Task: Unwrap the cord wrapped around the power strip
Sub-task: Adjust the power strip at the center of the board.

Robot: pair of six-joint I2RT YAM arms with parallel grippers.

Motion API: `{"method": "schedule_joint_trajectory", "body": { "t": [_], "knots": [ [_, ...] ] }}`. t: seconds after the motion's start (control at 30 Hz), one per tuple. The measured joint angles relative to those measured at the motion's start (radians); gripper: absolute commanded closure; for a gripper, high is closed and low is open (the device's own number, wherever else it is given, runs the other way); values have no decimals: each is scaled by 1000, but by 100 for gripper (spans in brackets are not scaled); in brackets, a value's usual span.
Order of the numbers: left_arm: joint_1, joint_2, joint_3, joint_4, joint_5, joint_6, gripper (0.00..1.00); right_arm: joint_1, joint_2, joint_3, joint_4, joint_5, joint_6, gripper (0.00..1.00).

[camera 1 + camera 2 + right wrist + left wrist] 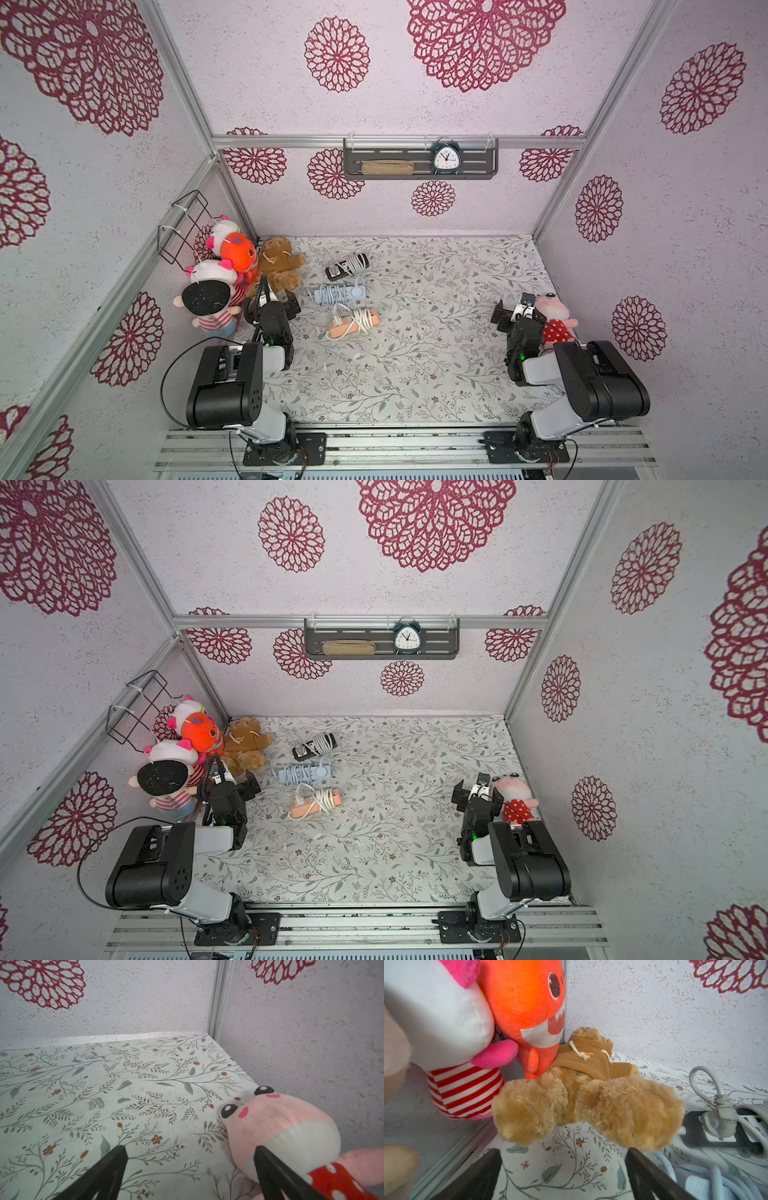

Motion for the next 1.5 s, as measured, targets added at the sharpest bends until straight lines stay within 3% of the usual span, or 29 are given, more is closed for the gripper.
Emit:
{"method": "schedule_joint_trajectory", "body": {
  "t": [0.83, 0.93, 1.03, 1.2, 1.33, 1.5],
  "knots": [
    [-2, -3, 5, -15, -14, -1, 2, -23, -3, 7, -36, -43, 1, 1],
    [-5, -71, 76, -217, -47, -13, 2, -24, -50, 111, -263, -66, 0, 1],
    [-7, -214, 237, -472, -85, -50, 2, -19, -124, 297, -527, -96, 3, 1],
    [-21, -378, 473, -834, -111, -212, 2, 26, -153, 584, -907, -168, 64, 1],
    [-48, -435, 463, -1057, -31, -372, 1, 150, -97, 724, -1164, -237, 136, 1],
    [-148, -442, 391, -1297, 76, -508, 2, 325, 31, 828, -1315, -423, 194, 3]
  ]
}}
